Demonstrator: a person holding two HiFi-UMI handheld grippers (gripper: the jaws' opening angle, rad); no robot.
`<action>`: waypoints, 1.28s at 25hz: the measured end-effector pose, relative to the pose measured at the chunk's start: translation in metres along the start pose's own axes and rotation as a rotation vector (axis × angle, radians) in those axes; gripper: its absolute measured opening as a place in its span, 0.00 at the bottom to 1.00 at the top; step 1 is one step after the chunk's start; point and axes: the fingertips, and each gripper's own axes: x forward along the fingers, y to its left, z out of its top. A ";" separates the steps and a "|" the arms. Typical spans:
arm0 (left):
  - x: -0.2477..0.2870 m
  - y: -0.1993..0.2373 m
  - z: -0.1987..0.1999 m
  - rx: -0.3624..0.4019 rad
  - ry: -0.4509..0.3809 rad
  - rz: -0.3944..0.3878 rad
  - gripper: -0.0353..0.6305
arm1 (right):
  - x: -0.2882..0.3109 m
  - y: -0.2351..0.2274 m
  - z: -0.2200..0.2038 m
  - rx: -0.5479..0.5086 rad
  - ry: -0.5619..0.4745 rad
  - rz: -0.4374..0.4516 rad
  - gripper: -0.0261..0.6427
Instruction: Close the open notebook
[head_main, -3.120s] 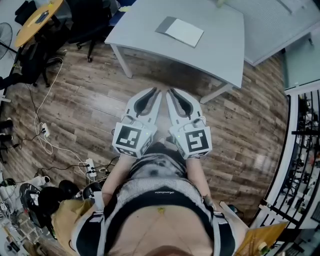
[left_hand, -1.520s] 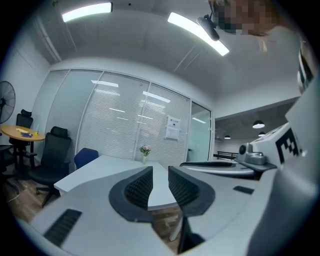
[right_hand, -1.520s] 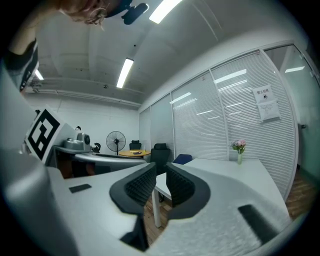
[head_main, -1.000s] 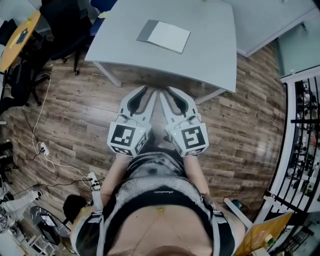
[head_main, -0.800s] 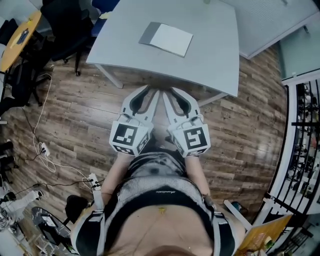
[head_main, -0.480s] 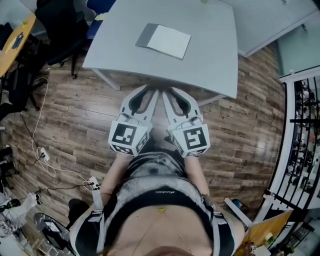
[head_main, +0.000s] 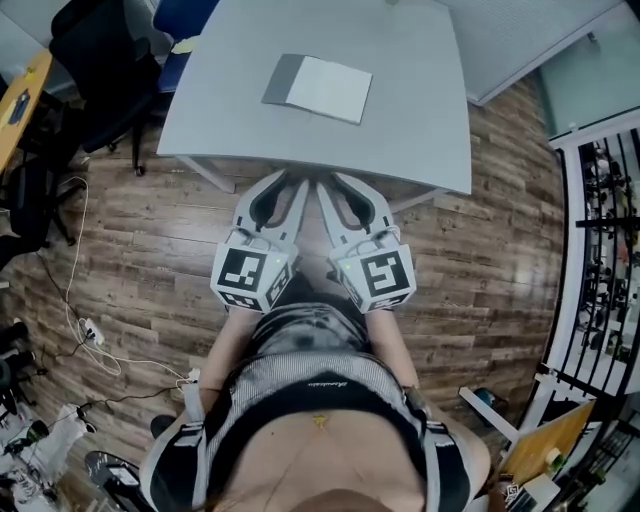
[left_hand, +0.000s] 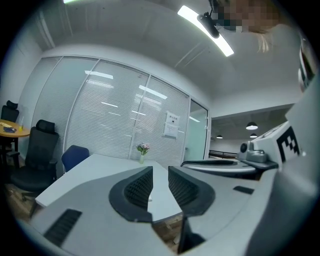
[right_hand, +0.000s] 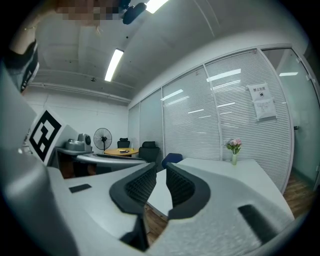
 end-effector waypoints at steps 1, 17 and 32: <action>0.000 0.003 0.000 0.000 0.001 -0.005 0.16 | 0.003 0.001 0.001 0.000 -0.003 -0.002 0.13; -0.019 0.032 0.006 -0.003 0.002 -0.040 0.16 | 0.021 0.029 0.009 -0.009 -0.003 -0.046 0.13; -0.018 0.047 0.013 -0.010 -0.022 -0.002 0.16 | 0.032 0.024 0.010 -0.001 -0.008 -0.022 0.13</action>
